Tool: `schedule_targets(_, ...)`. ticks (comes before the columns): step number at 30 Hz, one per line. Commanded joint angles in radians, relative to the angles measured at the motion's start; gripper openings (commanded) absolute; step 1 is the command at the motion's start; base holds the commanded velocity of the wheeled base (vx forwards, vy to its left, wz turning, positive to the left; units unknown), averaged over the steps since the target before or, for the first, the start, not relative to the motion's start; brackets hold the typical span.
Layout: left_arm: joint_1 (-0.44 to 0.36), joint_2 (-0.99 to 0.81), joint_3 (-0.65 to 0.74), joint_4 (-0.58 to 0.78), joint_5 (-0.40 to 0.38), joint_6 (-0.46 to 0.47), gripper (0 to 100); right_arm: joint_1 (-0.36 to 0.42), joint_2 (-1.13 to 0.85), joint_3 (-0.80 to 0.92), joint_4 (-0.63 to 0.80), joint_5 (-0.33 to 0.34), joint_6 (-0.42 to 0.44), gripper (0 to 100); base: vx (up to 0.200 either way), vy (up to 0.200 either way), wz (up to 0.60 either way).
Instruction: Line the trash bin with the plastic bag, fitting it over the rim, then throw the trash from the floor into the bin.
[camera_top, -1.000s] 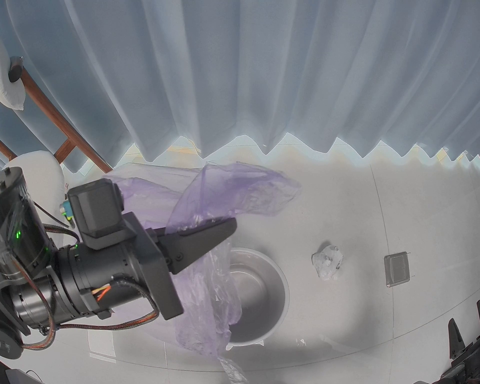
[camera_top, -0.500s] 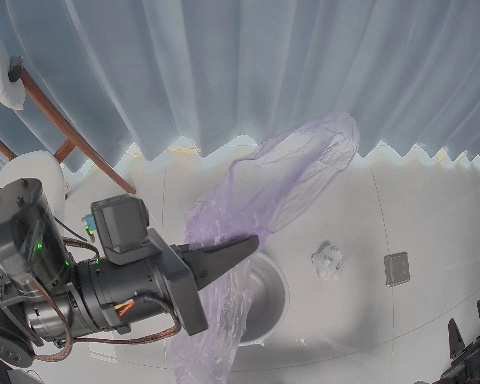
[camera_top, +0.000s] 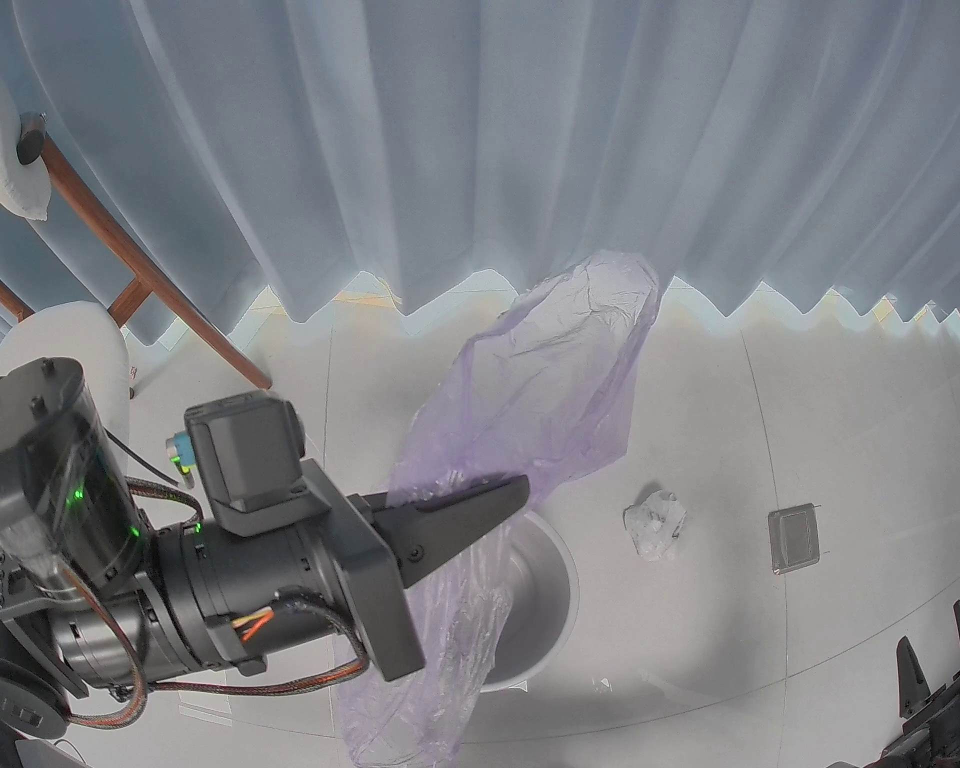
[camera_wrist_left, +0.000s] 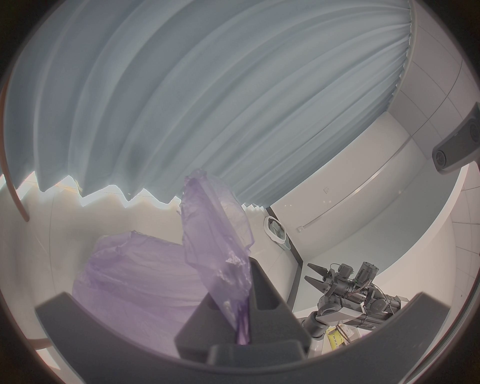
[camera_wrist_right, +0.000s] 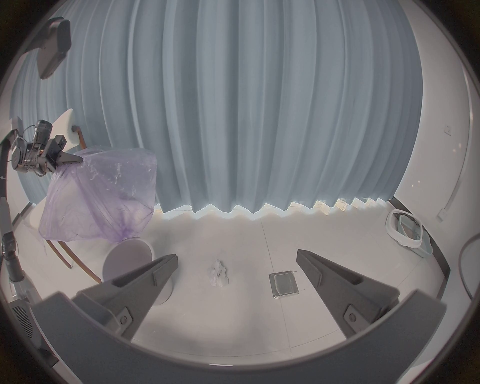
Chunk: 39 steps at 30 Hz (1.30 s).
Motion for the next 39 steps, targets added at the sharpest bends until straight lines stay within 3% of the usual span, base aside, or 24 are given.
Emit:
schedule_targets(1,0.001,0.005,0.0,0.0,-0.001,-0.002,0,0.0,-0.018,0.016,0.0,0.0,0.0,100,0.0,0.0,0.0)
schedule_targets(19,-0.07,-0.018,0.009,0.0,0.051,0.004,0,0.0,-0.018,0.016,0.0,0.002,0.0,100,0.0,0.0,0.0)
schedule_targets(35,-0.067,-0.041,0.093,0.0,0.046,-0.002,0,0.0,-0.018,0.016,0.0,0.0,0.0,100,0.0,0.0,0.0)
schedule_targets(39,-0.126,-0.051,0.102,0.0,0.046,-0.009,0,0.0,-0.018,0.016,0.0,0.0,0.0,100,0.0,0.0,0.0)
